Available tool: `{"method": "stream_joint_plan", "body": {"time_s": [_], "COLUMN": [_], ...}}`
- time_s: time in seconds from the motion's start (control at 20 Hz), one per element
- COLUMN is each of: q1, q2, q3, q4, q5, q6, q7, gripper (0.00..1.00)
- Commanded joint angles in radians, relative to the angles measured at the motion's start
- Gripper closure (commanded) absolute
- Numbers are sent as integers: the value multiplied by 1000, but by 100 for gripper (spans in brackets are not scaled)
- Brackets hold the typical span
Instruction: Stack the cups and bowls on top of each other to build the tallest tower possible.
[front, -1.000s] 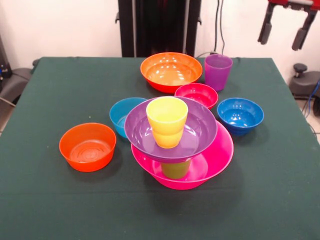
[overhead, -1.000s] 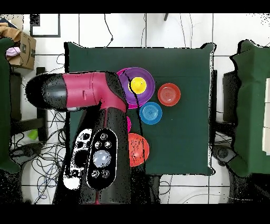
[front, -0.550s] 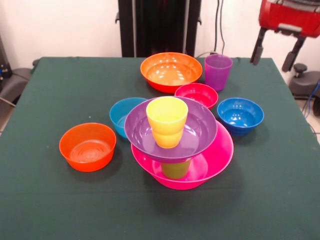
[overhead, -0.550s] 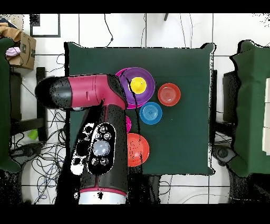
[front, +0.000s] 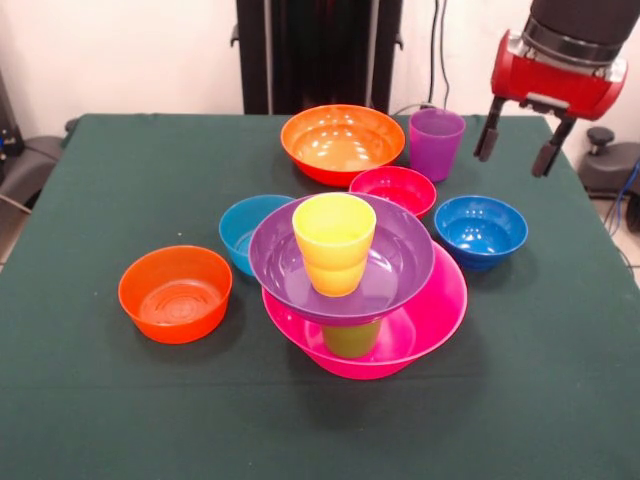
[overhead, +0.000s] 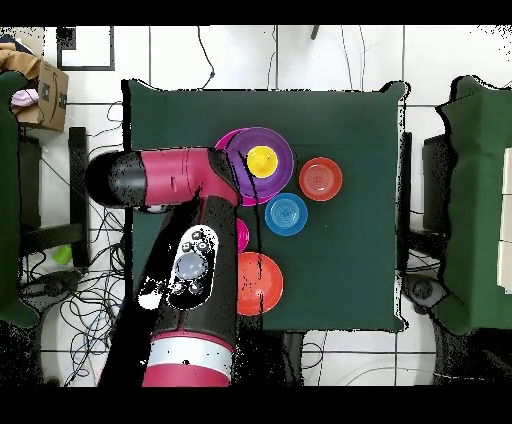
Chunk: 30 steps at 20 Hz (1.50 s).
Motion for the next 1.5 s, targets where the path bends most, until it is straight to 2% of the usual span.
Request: {"method": "stream_joint_plan", "body": {"time_s": [0.05,0.4,0.95,1.5], "q1": [44,67,49,78], "q2": [70,91,197,243], "q3": [32,12,6,-17], "q4": [36,24,-31,-87], "q5": [34,55,49,96], "q6": [-67,-76,-194,-186], "q7": [243,256,236,262], "gripper": [0,0,0,0]}}
